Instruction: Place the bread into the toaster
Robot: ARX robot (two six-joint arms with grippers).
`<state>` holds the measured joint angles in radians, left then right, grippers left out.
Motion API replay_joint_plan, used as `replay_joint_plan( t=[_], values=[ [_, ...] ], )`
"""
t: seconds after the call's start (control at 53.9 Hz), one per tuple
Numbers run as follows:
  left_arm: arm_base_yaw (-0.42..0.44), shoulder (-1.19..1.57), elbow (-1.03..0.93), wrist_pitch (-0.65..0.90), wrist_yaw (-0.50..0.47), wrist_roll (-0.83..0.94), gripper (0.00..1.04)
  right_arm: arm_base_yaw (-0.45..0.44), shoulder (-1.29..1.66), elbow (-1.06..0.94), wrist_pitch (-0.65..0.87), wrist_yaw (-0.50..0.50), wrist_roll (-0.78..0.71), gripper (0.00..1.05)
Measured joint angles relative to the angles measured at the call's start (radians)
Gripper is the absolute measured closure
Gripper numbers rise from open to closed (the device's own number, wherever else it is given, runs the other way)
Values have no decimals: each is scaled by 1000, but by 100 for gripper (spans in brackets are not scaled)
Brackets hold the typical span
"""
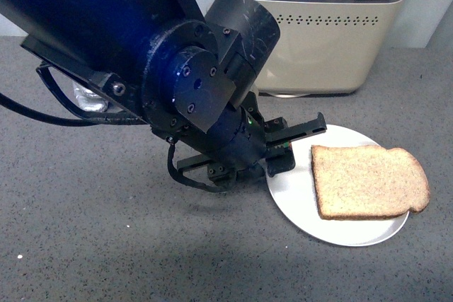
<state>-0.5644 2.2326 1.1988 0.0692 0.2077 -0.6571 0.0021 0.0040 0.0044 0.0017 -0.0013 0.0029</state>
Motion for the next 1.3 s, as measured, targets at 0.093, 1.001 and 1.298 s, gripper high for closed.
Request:
replay_joint_plan(
  t=[0.093,1.001,1.298],
  values=[
    [-4,-61,-59,65,-108,36,61,0,0,0,0,0,0,10],
    [277,-1002,-1060,1003,-486,634,80,0,0,0,0,0,0,10],
    [394,-1278,-1149,819,-375,646,101,0,0,0,0,0,0,10]
  ],
)
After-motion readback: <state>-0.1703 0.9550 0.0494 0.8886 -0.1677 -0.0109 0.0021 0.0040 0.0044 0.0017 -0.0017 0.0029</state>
